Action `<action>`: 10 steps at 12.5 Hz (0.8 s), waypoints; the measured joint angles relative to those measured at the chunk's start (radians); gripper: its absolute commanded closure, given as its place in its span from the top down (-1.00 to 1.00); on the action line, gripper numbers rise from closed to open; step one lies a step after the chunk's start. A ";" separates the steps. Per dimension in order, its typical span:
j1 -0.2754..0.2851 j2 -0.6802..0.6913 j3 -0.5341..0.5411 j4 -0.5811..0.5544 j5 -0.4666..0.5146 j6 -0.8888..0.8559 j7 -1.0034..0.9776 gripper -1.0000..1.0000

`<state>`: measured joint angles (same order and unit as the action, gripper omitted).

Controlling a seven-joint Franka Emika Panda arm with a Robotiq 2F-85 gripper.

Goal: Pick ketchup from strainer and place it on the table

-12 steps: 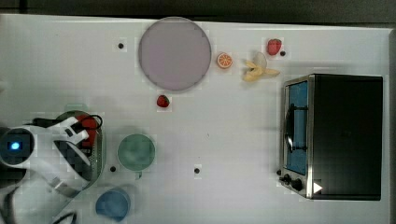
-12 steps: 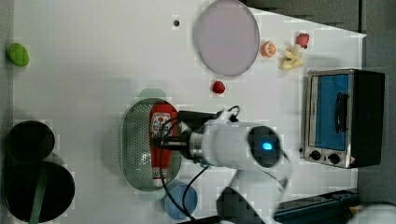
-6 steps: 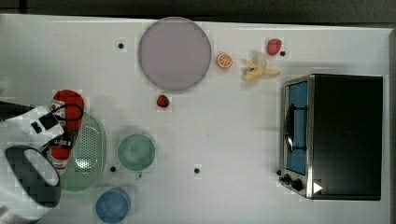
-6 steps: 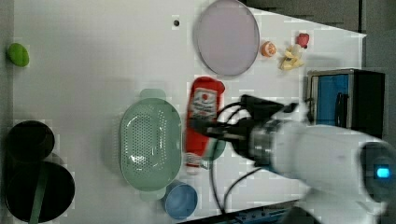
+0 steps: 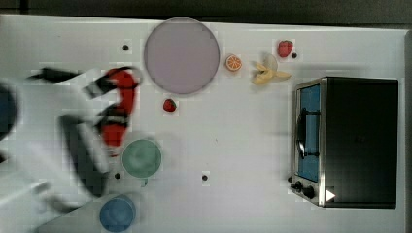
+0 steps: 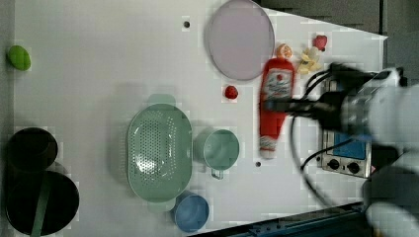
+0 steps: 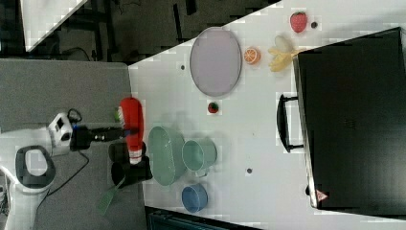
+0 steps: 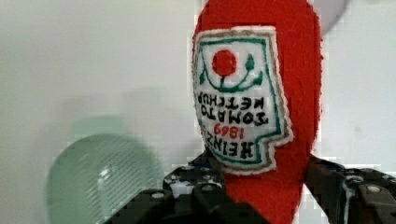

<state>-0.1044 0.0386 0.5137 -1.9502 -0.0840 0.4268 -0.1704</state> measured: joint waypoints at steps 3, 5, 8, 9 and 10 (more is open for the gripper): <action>-0.057 0.021 -0.151 0.005 -0.002 -0.003 -0.115 0.13; -0.101 0.041 -0.242 0.003 -0.003 -0.010 -0.186 0.13; -0.134 0.044 -0.357 -0.027 -0.002 0.002 -0.253 0.13; -0.136 0.042 -0.388 -0.052 0.000 0.007 -0.259 0.13; -0.139 0.040 -0.412 -0.081 0.000 0.021 -0.261 0.13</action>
<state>-0.2434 0.0790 0.1020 -2.0312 -0.0840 0.4473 -0.4319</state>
